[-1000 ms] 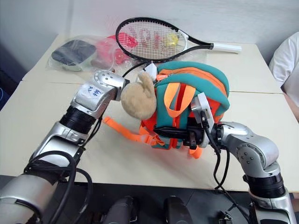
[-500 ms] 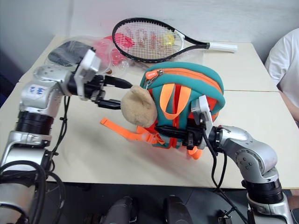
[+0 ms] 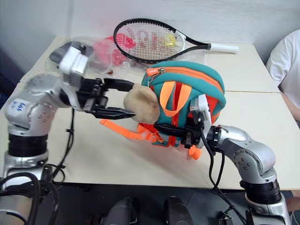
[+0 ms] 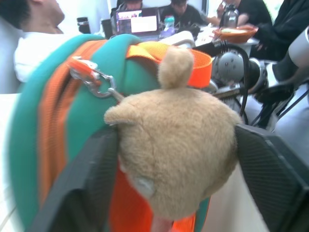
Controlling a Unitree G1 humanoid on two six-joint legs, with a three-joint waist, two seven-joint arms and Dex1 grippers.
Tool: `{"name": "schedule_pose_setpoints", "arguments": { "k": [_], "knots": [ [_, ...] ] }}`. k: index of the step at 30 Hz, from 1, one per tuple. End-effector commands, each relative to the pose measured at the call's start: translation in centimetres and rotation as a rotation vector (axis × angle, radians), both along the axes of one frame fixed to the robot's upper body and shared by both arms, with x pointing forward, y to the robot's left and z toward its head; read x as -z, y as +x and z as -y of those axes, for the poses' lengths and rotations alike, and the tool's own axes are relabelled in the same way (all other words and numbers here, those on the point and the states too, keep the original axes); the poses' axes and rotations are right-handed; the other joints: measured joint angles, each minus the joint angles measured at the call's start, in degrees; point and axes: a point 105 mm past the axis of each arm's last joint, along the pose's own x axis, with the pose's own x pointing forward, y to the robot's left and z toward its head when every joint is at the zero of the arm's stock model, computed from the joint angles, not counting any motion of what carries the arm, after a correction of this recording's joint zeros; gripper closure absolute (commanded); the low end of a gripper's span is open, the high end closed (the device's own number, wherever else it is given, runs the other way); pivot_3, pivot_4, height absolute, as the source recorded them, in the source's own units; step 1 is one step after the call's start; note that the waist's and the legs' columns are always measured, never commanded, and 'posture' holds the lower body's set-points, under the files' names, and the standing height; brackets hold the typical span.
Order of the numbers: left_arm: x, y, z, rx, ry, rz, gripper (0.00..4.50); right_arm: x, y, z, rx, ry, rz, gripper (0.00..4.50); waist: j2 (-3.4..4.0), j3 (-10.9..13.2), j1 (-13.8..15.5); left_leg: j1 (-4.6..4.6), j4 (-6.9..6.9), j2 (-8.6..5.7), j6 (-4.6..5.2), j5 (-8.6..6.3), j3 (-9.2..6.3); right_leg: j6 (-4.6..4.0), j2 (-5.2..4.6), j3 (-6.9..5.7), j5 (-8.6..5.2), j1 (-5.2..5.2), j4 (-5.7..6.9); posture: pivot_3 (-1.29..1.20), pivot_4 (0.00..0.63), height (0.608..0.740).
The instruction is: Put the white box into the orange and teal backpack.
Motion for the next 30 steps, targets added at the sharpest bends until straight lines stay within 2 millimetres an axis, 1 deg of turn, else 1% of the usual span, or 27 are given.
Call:
{"name": "schedule_pose_setpoints", "arguments": {
  "k": [1, 5, 7, 8, 9, 10, 11, 12, 13, 14, 15, 16, 17, 19, 21, 22, 24, 25, 27, 29, 30],
  "knots": [
    [0.2, -0.5, 0.5, -0.023, -0.020, 0.011, 2.15, -1.0, -0.2, -0.4, -0.007, 0.020, 0.045, 4.50, 0.00, 0.0, 0.1, 0.03, -0.01, 0.01, -0.01, 0.00, 0.00, 0.00, 0.01, -0.01, 0.00, 0.00, 0.00, 0.00, 0.150, 0.740],
    [0.4, 0.7, -0.1, -0.109, -0.015, 0.037, 3.29, -1.1, -0.1, -0.4, 0.003, 0.025, 0.052, 4.50, 0.00, 0.0, 0.4, 0.03, 0.05, 0.01, -0.02, 0.01, -0.01, 0.00, 0.01, -0.01, 0.00, 0.02, -0.01, 0.00, 0.150, 0.740],
    [0.4, 1.1, -1.0, -0.135, -0.001, 0.039, 3.78, -1.2, 0.0, -0.4, 0.012, 0.030, 0.058, 4.50, 0.00, 0.0, 0.4, 0.03, 0.09, -0.02, -0.01, 0.01, -0.01, 0.00, -0.01, 0.00, 0.00, 0.04, -0.01, 0.00, 0.150, 0.740],
    [0.1, 1.6, -2.0, -0.175, 0.003, 0.050, 3.97, -1.3, 0.0, -0.4, 0.016, 0.033, 0.063, 4.50, 0.00, 0.0, 0.3, 0.03, 0.09, -0.01, -0.01, 0.01, -0.01, 0.00, -0.01, 0.00, 0.00, 0.04, -0.01, 0.00, 0.150, 0.740],
    [-0.7, 2.7, -3.8, -0.261, -0.015, 0.063, 4.13, -1.4, 0.1, -0.4, 0.025, 0.036, 0.068, 4.50, 0.00, 0.0, 0.2, 0.03, 0.09, -0.01, -0.01, 0.01, -0.01, 0.00, 0.00, -0.01, 0.00, 0.04, 0.00, 0.00, 0.150, 0.740],
    [-1.4, 3.7, -5.6, -0.339, -0.030, 0.067, 4.22, -1.5, 0.1, -0.3, 0.035, 0.042, 0.071, 4.50, 0.00, 0.0, 0.1, 0.05, 0.07, 0.00, -0.02, 0.01, 0.01, 0.00, 0.01, 0.01, 0.00, 0.03, 0.00, 0.00, 0.150, 0.740],
    [-1.9, 4.2, -6.8, -0.387, -0.041, 0.068, 4.23, -1.5, 0.2, -0.3, 0.042, 0.046, 0.073, 4.50, 0.00, 0.0, -0.1, 0.05, 0.07, 0.03, -0.05, 0.03, 0.02, 0.00, 0.04, 0.01, 0.00, 0.00, 0.03, 0.00, 0.150, 0.740],
    [-1.9, 4.7, -8.4, -0.434, -0.034, 0.048, 4.24, -1.6, 0.2, -0.1, 0.051, 0.051, 0.074, 4.50, 0.00, 0.0, -0.2, 0.06, 0.04, 0.05, -0.10, 0.06, 0.02, -0.01, 0.07, 0.01, 0.00, -0.02, 0.03, 0.00, 0.150, 0.740],
    [-1.5, 5.3, -9.7, -0.488, -0.011, 0.040, 4.24, -1.6, 0.2, 0.0, 0.059, 0.054, 0.073, 4.50, 0.00, 0.0, -0.2, 0.06, 0.02, 0.06, -0.13, 0.08, 0.02, -0.01, 0.07, 0.00, 0.00, -0.06, 0.05, 0.00, 0.150, 0.740],
    [-0.6, 6.3, -11.3, -0.578, 0.035, 0.018, 4.24, -1.6, 0.2, 0.1, 0.067, 0.054, 0.072, 4.50, 0.00, 0.0, -0.4, 0.07, -0.01, 0.06, -0.13, 0.08, 0.02, -0.01, 0.08, 0.01, 0.00, -0.06, 0.05, 0.00, 0.150, 0.740],
    [0.8, 7.2, -12.6, -0.655, 0.093, -0.006, 4.24, -1.5, 0.2, 0.4, 0.077, 0.060, 0.068, 4.50, 0.01, 0.0, -0.3, 0.09, -0.06, 0.05, -0.14, 0.08, 0.02, -0.01, 0.07, 0.01, 0.00, -0.06, 0.04, 0.00, 0.150, 0.740],
    [2.4, 7.9, -13.5, -0.711, 0.163, -0.012, 4.24, -1.5, 0.3, 0.6, 0.099, 0.074, 0.063, 4.50, 0.01, 0.0, -0.2, 0.09, -0.09, 0.04, -0.13, 0.08, 0.02, -0.01, 0.06, 0.00, 0.00, -0.06, 0.02, 0.00, 0.150, 0.740],
    [4.7, 8.0, -13.4, -0.712, 0.241, -0.038, 4.24, -1.6, 0.6, 1.0, 0.136, 0.098, 0.059, 4.50, 0.01, 0.0, 0.0, 0.10, -0.09, 0.02, -0.13, 0.08, 0.02, -0.01, 0.03, 0.00, 0.00, -0.05, 0.02, 0.00, 0.150, 0.740],
    [8.3, 7.5, -11.7, -0.648, 0.315, -0.091, 4.24, -1.7, 1.0, 1.6, 0.188, 0.128, 0.059, 4.50, 0.04, 0.0, 0.3, 0.10, -0.08, -0.01, -0.08, 0.05, 0.03, -0.01, -0.02, 0.00, 0.00, -0.02, 0.01, 0.00, 0.150, 0.740],
    [11.3, 6.7, -9.1, -0.568, 0.312, -0.146, 4.24, -1.4, 0.9, 1.5, 0.202, 0.134, 0.056, 4.50, 0.03, 0.0, 0.4, 0.07, -0.04, -0.05, -0.01, 0.01, 0.04, -0.01, -0.08, 0.01, 0.00, -0.01, 0.04, 0.00, 0.150, 0.740],
    [12.4, 6.3, -8.2, -0.544, 0.305, -0.174, 4.24, -1.2, 0.7, 1.4, 0.203, 0.134, 0.054, 4.50, 0.02, 0.0, 0.5, 0.04, -0.03, -0.04, 0.00, 0.01, 0.04, -0.01, -0.08, 0.00, 0.00, 0.02, 0.09, 0.00, 0.150, 0.740],
    [15.4, 6.1, -7.0, -0.547, 0.311, -0.207, 4.24, -0.7, 0.5, 1.1, 0.200, 0.131, 0.048, 4.50, -0.02, -0.1, 0.6, 0.01, 0.06, -0.05, 0.04, -0.01, 0.00, -0.01, -0.10, -0.02, 0.00, 0.01, 0.07, 0.00, 0.150, 0.740],
    [16.6, 6.2, -6.6, -0.565, 0.305, -0.202, 4.24, -0.6, 0.5, 1.1, 0.203, 0.138, 0.059, 4.50, 0.00, -0.1, 0.6, 0.01, 0.08, -0.05, 0.04, -0.01, 0.00, -0.01, -0.10, -0.02, 0.00, 0.01, 0.06, 0.00, 0.150, 0.740],
    [17.6, 6.5, -6.1, -0.606, 0.254, -0.202, 4.24, -0.2, 0.5, 1.2, 0.206, 0.138, 0.063, 4.50, 0.23, -0.2, 0.5, 0.12, 0.11, -0.06, 0.05, -0.02, 0.01, -0.01, -0.10, 0.00, 0.00, 0.11, 0.05, 0.00, 0.150, 0.740],
    [17.3, 6.4, -5.8, -0.621, 0.210, -0.195, 4.24, 0.4, 0.5, 1.5, 0.210, 0.119, 0.055, 4.50, 0.33, -0.3, 0.8, 0.26, 0.13, -0.08, 0.12, -0.03, 0.01, -0.01, -0.10, -0.01, 0.00, 0.27, 0.05, 0.00, 0.150, 0.740],
    [16.9, 6.4, -6.0, -0.626, 0.195, -0.198, 4.24, 0.6, 0.5, 1.7, 0.214, 0.112, 0.057, 4.17, 0.33, -0.3, 0.8, 0.33, 0.13, -0.08, 0.24, -0.09, -0.01, -0.01, -0.10, -0.03, 0.00, 0.37, 0.05, 0.00, 0.150, 0.740]
  ]
}}
